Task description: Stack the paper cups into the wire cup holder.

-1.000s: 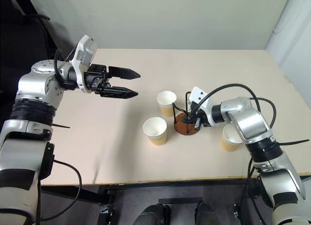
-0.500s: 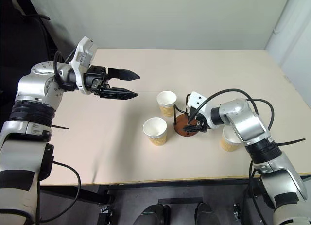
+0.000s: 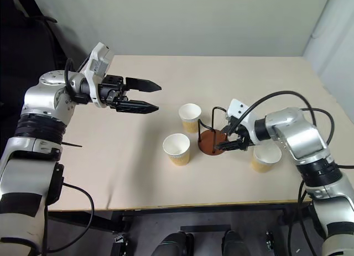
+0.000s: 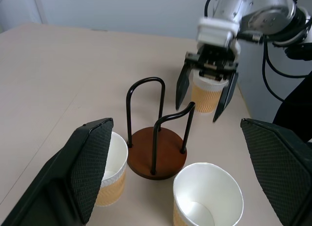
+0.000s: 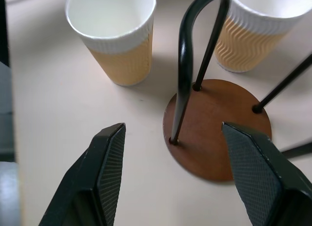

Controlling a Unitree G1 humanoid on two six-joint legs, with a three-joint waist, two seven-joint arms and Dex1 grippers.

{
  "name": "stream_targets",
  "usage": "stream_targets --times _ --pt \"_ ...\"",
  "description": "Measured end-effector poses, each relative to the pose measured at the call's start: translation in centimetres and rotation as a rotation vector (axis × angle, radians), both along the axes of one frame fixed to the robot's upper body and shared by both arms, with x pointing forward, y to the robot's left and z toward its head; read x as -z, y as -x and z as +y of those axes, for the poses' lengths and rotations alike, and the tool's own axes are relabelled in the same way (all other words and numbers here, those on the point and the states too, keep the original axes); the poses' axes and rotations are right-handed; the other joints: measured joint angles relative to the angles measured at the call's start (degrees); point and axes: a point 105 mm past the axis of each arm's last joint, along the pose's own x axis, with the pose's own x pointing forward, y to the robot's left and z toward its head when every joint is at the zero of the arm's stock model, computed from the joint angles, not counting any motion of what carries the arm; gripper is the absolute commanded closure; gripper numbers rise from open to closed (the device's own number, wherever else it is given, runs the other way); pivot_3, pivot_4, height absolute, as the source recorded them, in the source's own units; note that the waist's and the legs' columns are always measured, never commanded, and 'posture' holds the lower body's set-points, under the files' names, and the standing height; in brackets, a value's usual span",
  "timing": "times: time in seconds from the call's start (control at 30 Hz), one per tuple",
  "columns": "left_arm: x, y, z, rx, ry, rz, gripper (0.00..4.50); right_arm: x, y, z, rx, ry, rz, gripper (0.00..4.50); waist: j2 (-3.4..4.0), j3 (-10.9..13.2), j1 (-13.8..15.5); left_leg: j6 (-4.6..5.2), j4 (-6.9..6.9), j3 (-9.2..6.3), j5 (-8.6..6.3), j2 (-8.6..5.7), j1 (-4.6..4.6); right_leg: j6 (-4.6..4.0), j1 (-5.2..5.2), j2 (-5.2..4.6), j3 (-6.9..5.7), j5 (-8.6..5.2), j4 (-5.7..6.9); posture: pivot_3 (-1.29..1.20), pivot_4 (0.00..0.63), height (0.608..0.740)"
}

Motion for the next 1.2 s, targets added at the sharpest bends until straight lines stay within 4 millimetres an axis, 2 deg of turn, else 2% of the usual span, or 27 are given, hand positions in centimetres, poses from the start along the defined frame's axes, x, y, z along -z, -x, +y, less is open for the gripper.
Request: stream_targets --times 0.23,0.33,0.47,0.53,0.77,0.97,1.2 --pt "0.6 -0.4 -0.3 -0.005 -0.029 0.020 0.00 -4.9 1.0 -0.5 0.027 -0.128 -0.026 1.36 0.00 0.0 0.0 0.04 -0.02 -0.01 -0.03 0.00 0.01 -0.04 -0.01 0.02 0.00 -0.04 0.01 0.00 0.150 0.740" --pt "1.8 -0.7 0.2 -0.024 -0.159 -0.014 0.00 -5.3 1.7 -0.7 0.027 -0.135 -0.002 1.36 0.00 0.0 0.0 0.04 -0.04 -0.01 -0.04 -0.01 0.01 -0.02 -0.02 0.01 0.03 -0.06 -0.01 0.00 0.150 0.740" --pt "4.6 -1.7 2.8 -0.082 -0.432 -0.113 0.00 -5.8 2.7 -1.9 0.045 -0.099 -0.018 1.36 0.00 0.0 0.1 0.03 -0.07 -0.05 -0.06 -0.01 0.01 -0.01 -0.04 0.03 0.01 -0.18 0.00 0.00 0.150 0.740" --pt "5.0 -2.3 3.3 -0.100 -0.510 -0.174 0.00 -5.7 2.9 -2.6 0.061 -0.074 -0.030 1.36 -0.03 0.0 0.3 0.12 -0.06 -0.08 -0.12 -0.01 -0.03 0.01 -0.05 -0.01 0.00 -0.20 0.00 0.00 0.150 0.740" --pt "3.0 -4.1 0.5 -0.112 -0.528 -0.429 0.00 -5.8 2.9 -3.1 0.083 -0.065 -0.071 1.36 -0.07 0.0 0.6 0.30 -0.04 0.04 -0.21 -0.07 -0.07 0.07 -0.07 -0.01 0.03 -0.19 -0.03 0.00 0.150 0.740" --pt "4.0 -4.0 -0.2 -0.045 -0.585 -0.469 0.00 -5.8 3.3 -4.3 0.124 -0.039 -0.085 1.36 -0.08 0.0 0.4 0.20 -0.14 0.01 -0.28 -0.01 -0.08 0.15 -0.17 -0.01 0.02 -0.25 0.03 0.00 0.150 0.740" --pt "5.0 -4.3 -1.6 -0.001 -0.655 -0.515 0.00 -6.0 3.4 -4.8 0.131 -0.021 -0.100 1.36 -0.11 0.0 0.6 0.27 -0.05 -0.06 -0.33 0.02 -0.15 0.22 -0.17 -0.12 0.02 -0.22 0.02 0.00 0.150 0.740"
